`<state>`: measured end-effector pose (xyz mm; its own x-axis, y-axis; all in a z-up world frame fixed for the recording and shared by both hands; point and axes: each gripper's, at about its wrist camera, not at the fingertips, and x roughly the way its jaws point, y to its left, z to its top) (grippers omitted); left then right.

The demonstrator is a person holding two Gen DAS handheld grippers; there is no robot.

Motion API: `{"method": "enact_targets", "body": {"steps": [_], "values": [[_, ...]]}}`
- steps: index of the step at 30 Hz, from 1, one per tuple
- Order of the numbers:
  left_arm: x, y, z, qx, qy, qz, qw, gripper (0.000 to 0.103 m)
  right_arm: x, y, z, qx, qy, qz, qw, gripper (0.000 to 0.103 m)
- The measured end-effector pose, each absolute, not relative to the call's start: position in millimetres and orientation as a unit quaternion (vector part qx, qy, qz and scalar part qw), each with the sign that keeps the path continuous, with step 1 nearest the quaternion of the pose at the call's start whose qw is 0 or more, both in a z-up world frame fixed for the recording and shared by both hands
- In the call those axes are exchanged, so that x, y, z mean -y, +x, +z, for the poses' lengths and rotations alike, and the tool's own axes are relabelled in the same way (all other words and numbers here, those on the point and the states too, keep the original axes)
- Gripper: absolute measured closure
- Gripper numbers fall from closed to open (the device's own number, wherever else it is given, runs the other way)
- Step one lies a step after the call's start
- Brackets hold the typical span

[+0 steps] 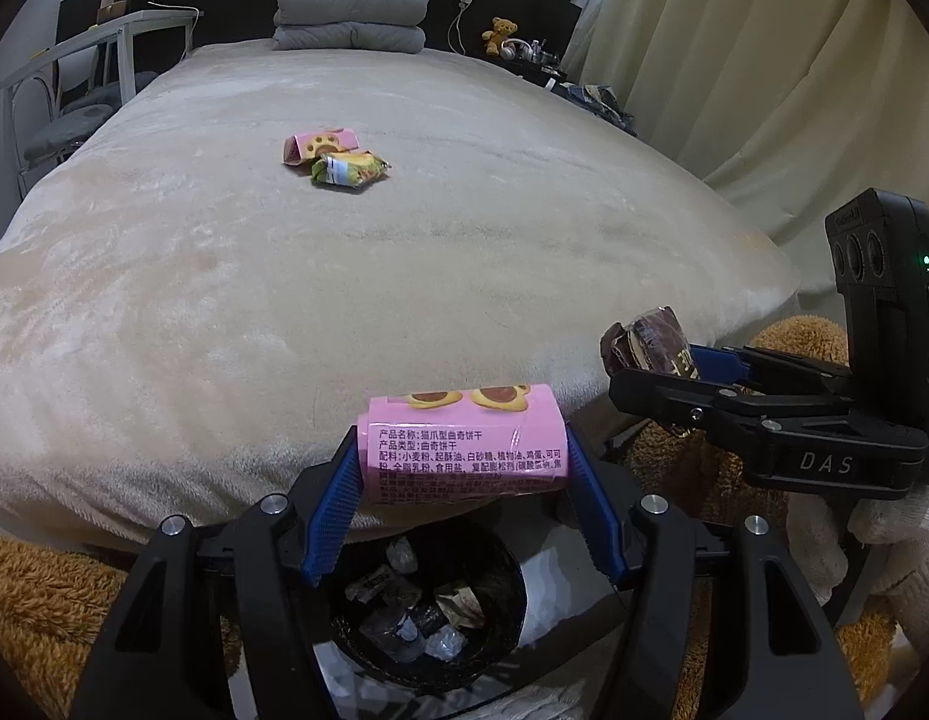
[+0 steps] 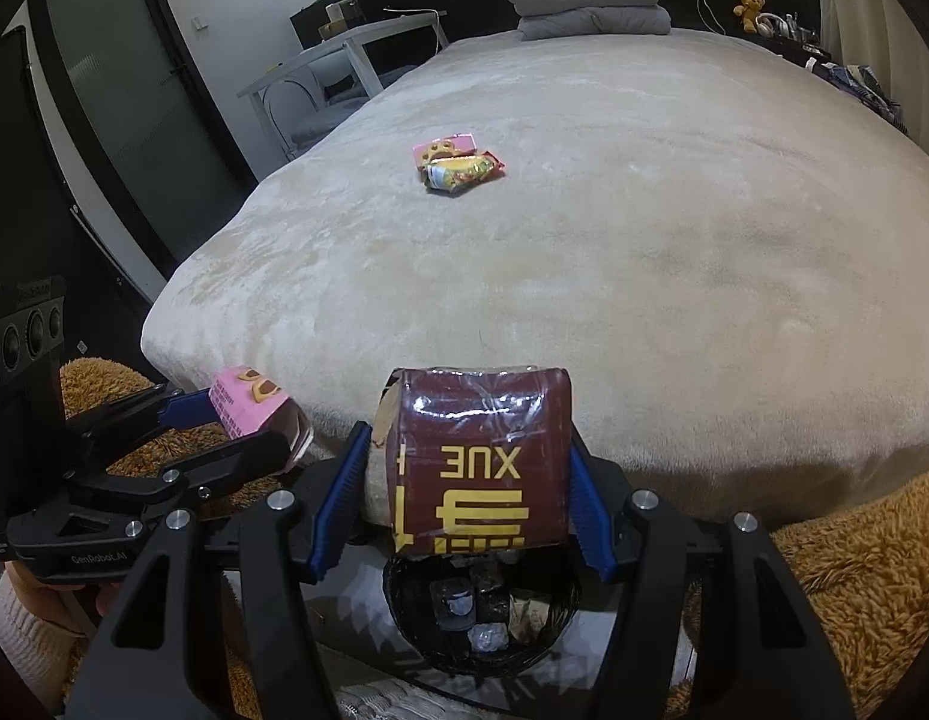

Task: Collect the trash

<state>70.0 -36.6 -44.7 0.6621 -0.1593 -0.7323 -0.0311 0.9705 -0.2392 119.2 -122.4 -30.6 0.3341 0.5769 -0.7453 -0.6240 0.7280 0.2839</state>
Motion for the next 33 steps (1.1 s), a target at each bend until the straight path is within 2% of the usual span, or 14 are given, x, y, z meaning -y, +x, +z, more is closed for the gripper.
{"method": "enact_targets", "body": {"steps": [33], "values": [[33.0, 92.1, -146.9, -0.613, -0.162, -0.035, 0.772, 0.04, 116.4, 134.3, -140.9, -0.676, -0.009, 0.307, 0.67, 0.042]]}}
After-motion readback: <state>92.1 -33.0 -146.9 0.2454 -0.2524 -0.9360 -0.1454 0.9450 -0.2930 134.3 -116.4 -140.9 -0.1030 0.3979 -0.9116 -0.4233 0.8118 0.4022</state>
